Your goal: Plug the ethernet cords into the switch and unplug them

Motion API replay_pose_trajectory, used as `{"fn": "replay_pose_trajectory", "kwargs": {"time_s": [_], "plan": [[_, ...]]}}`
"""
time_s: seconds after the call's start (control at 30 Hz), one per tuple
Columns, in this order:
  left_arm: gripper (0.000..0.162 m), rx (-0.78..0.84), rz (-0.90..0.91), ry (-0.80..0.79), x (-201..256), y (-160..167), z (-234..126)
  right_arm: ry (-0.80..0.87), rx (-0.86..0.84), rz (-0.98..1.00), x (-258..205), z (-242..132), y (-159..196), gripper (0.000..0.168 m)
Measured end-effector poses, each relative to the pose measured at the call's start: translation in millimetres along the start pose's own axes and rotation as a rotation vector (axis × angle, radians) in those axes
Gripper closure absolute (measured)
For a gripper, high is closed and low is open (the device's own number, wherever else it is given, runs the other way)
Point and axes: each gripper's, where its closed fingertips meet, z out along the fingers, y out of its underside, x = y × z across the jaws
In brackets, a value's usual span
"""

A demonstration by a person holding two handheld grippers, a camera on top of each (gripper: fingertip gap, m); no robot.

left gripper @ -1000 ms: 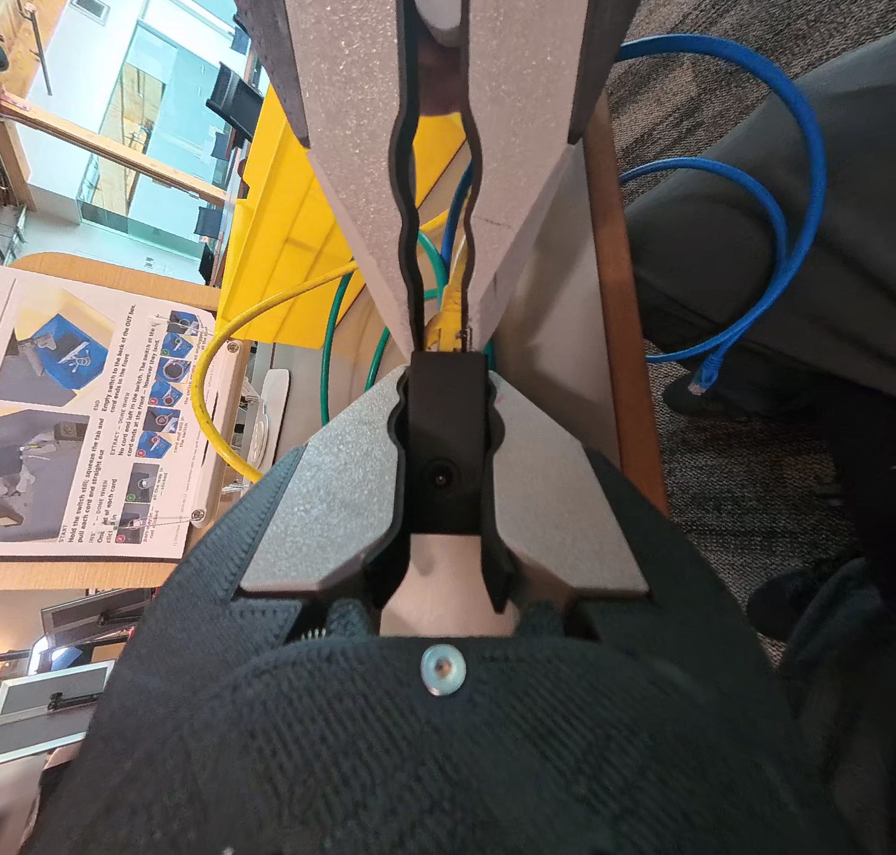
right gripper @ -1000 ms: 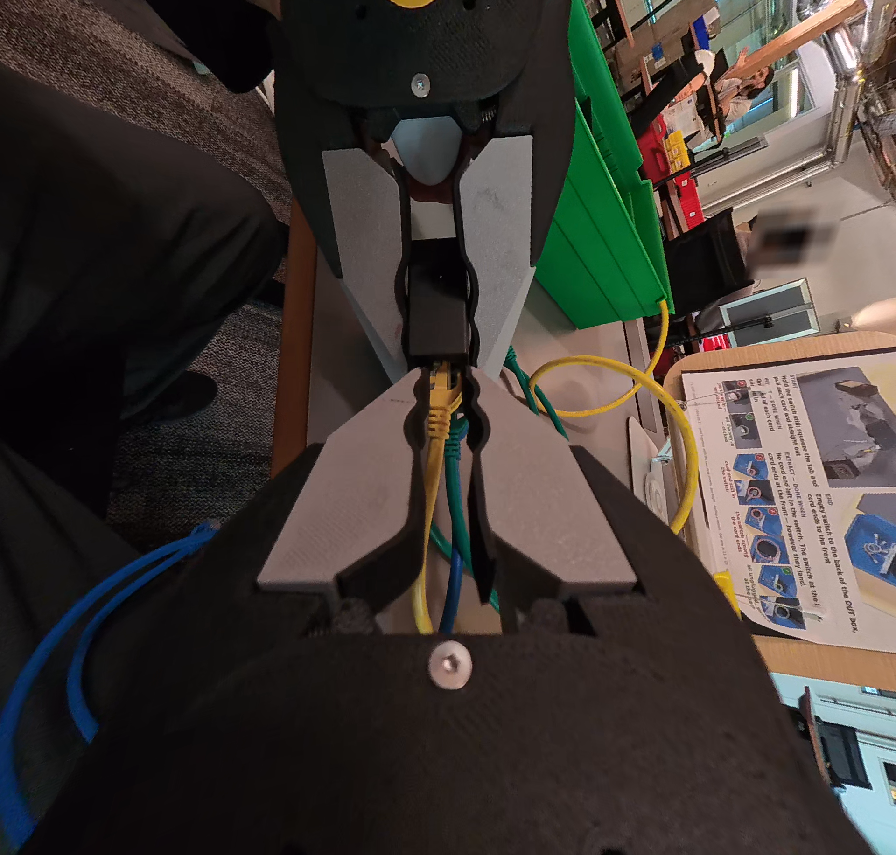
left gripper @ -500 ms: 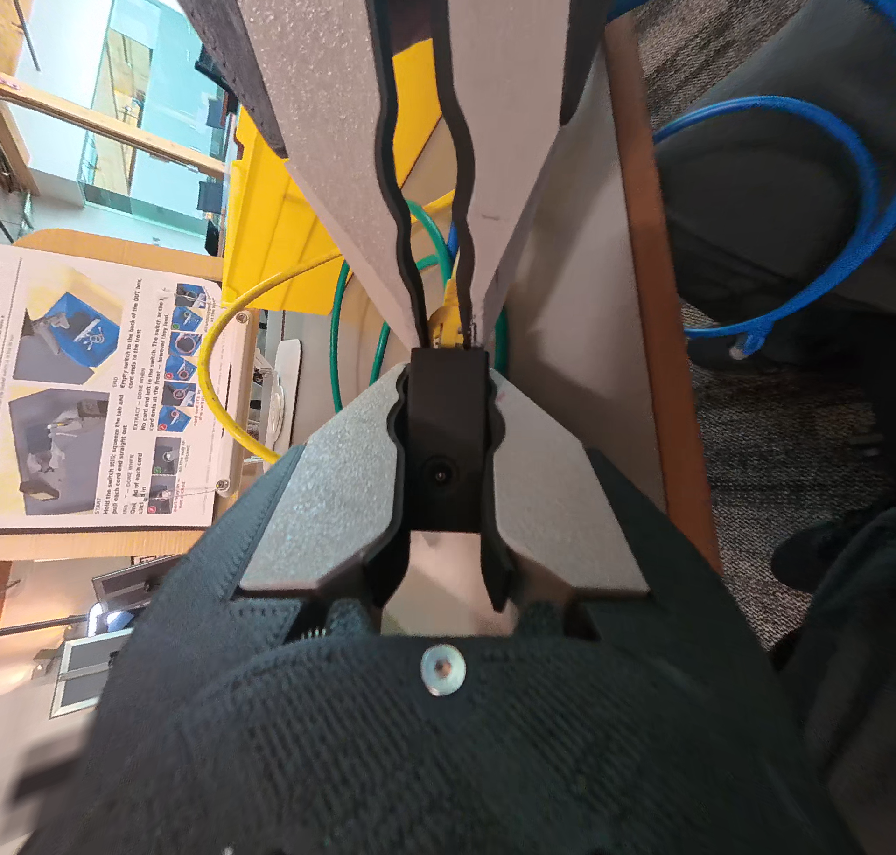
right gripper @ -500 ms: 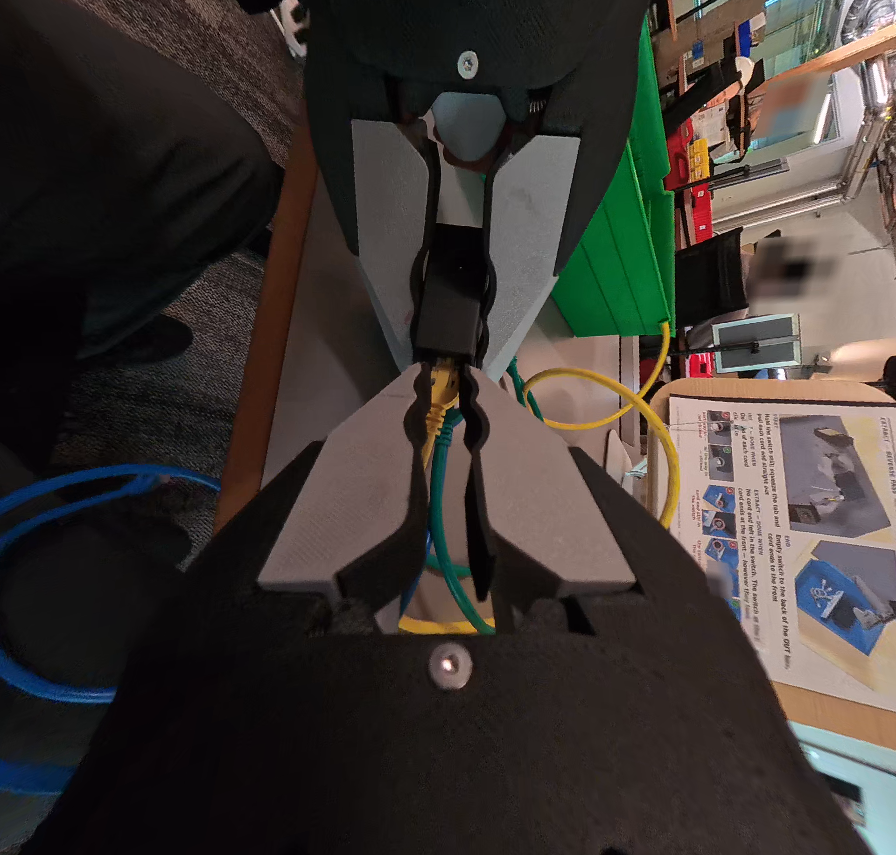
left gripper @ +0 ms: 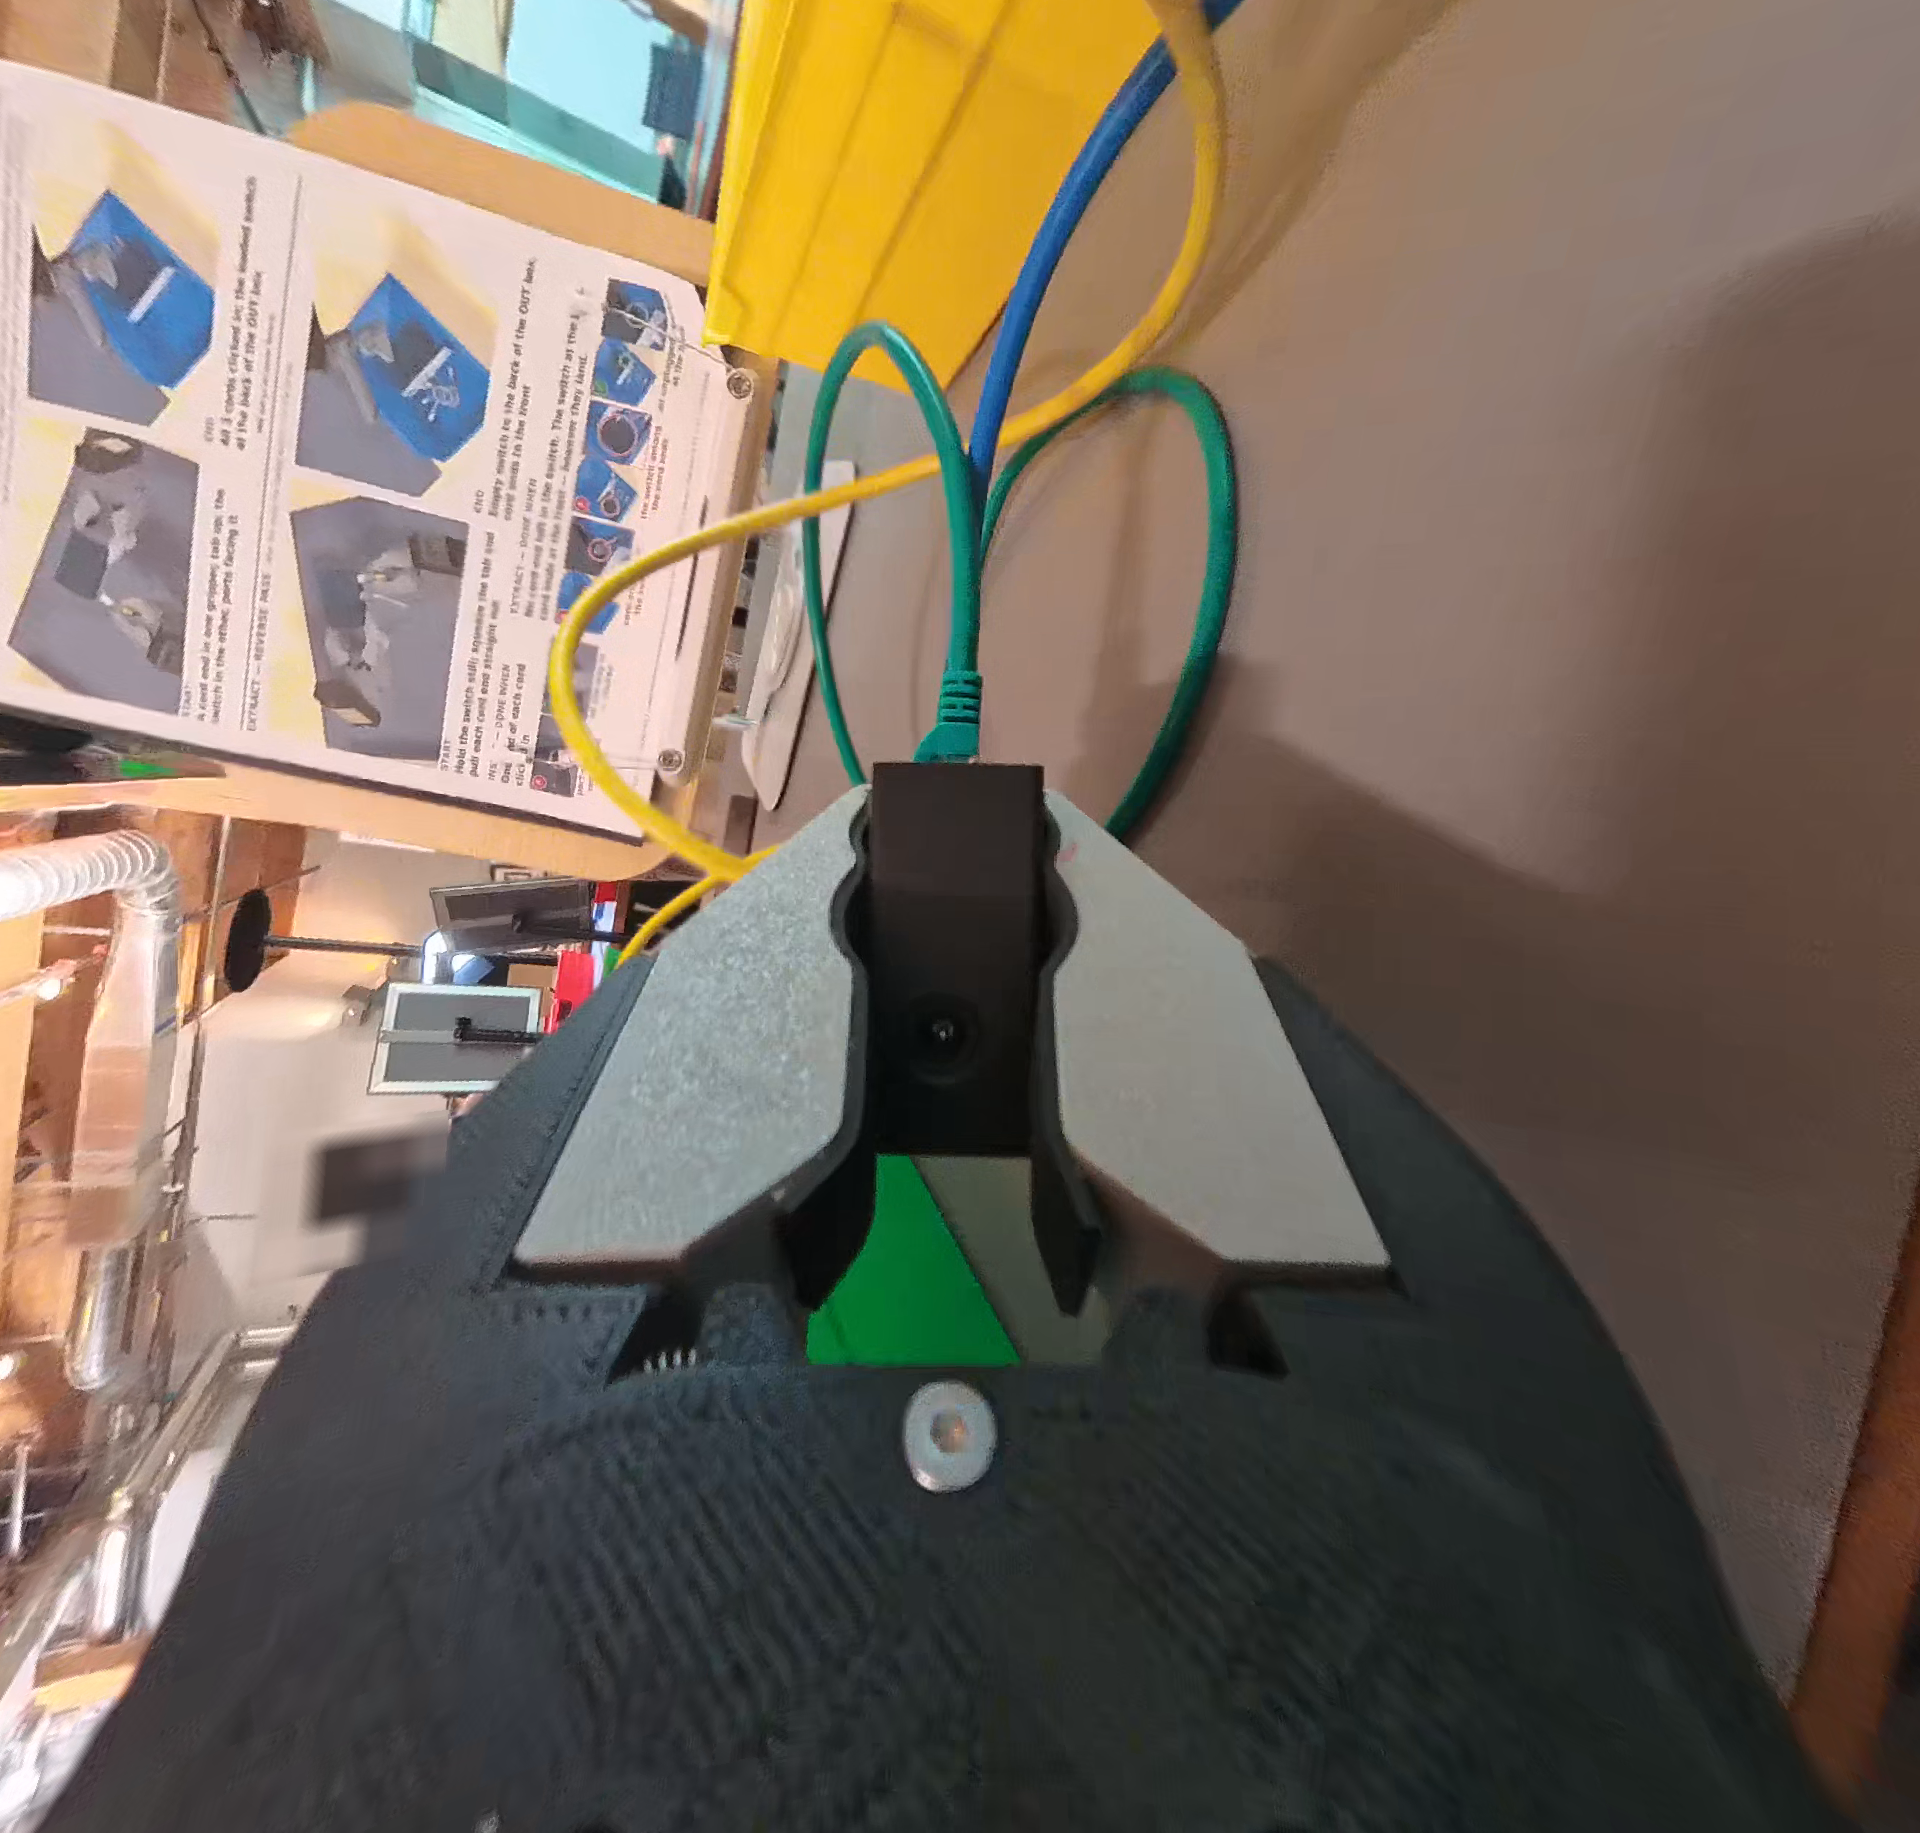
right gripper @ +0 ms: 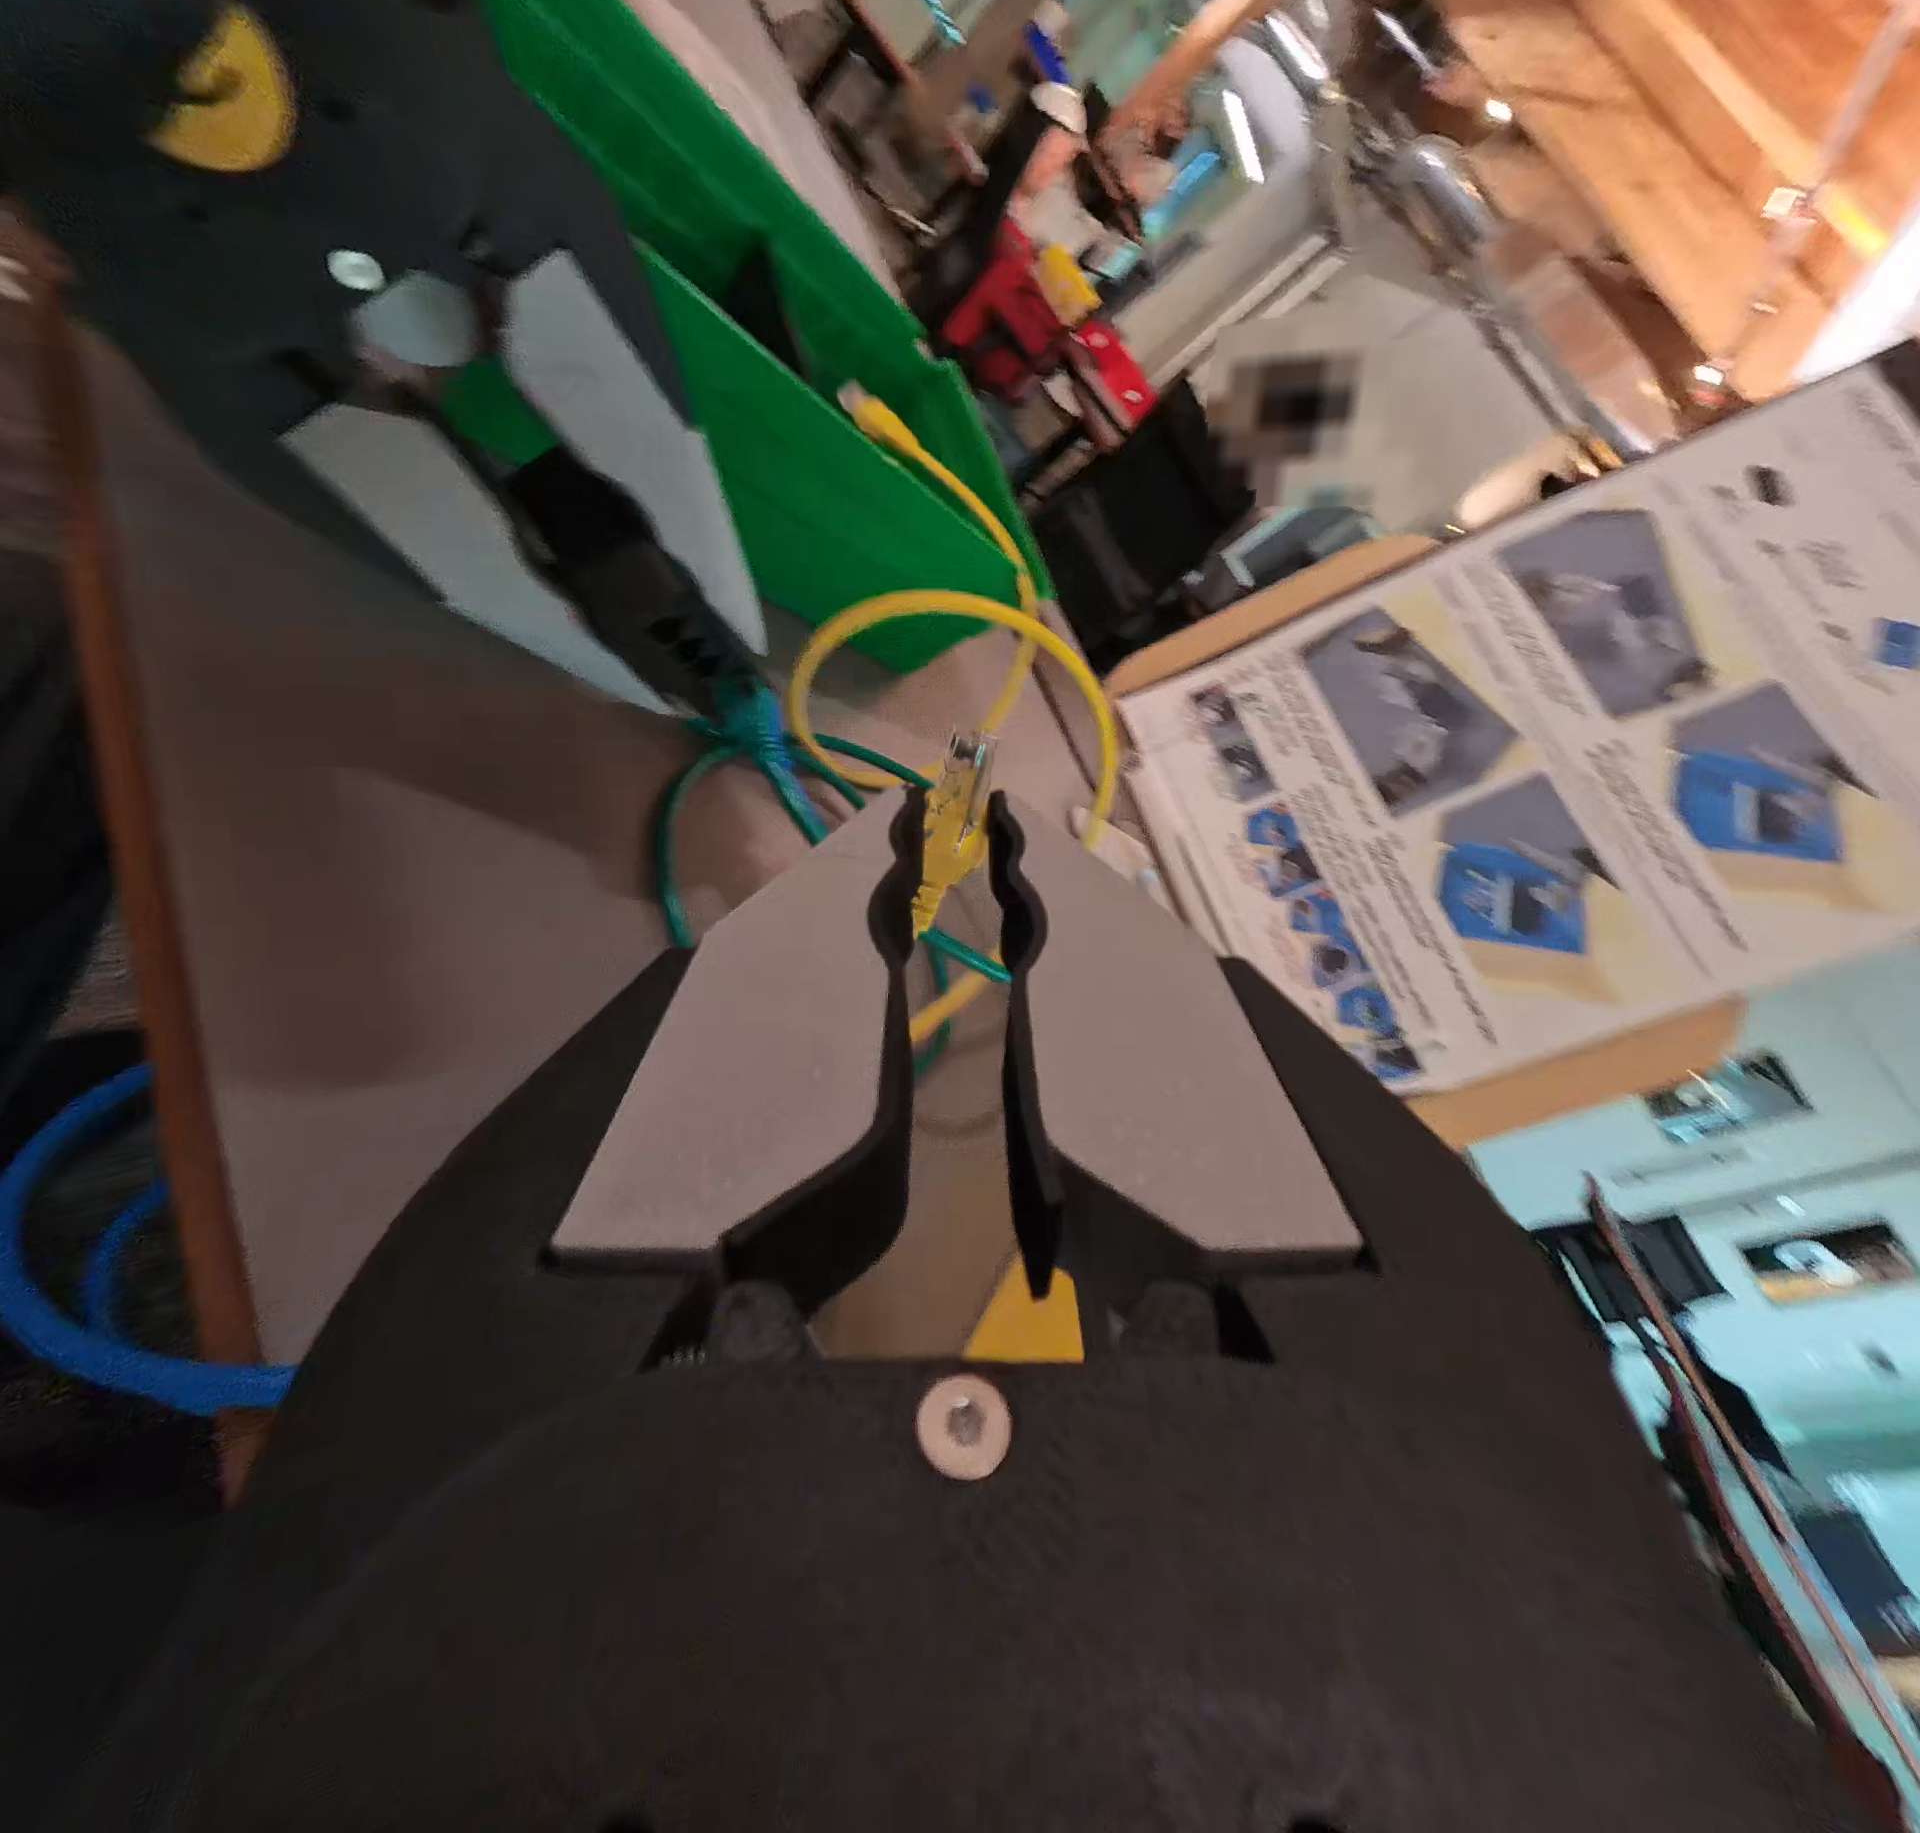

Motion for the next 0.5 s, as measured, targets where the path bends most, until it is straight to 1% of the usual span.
{"fn": "replay_pose_trajectory", "kwargs": {"time_s": [0.07, 0.1, 0.17, 0.2, 0.23, 0.3, 0.33, 0.4, 0.43, 0.5], "plan": [[0.136, 0.049, -0.056, -0.015, -4, -7, -1, 0.061, -0.038, -0.016, 12, -4, 2, 0.159], [0.136, 0.061, -0.098, -0.009, -6, -9, -2, 0.078, -0.059, -0.010, 15, -3, 5, 0.159], [0.136, 0.073, -0.155, -0.049, -18, -12, -6, 0.090, -0.106, 0.024, 20, 3, 15, 0.159], [0.136, 0.066, -0.190, -0.073, -25, -12, -7, 0.069, -0.119, 0.055, 20, 7, 19, 0.158], [0.136, 0.049, -0.242, -0.087, -31, -10, -8, 0.001, -0.092, 0.091, 12, 10, 15, 0.159], [0.136, 0.039, -0.357, -0.083, -38, -7, -9, -0.177, 0.003, 0.140, -15, 15, -5, 0.159], [0.136, 0.051, -0.408, -0.076, -40, -7, -9, -0.215, -0.013, 0.153, -25, 21, -7, 0.159], [0.137, 0.057, -0.483, -0.071, -42, -3, -7, -0.274, -0.142, 0.140, -47, 38, 10, 0.154], [0.137, 0.059, -0.504, -0.063, -42, 0, -6, -0.273, -0.210, 0.135, -52, 47, 22, 0.150], [0.136, 0.058, -0.538, -0.065, -42, 7, -5, -0.278, -0.264, 0.200, -54, 57, 33, 0.145]]}}
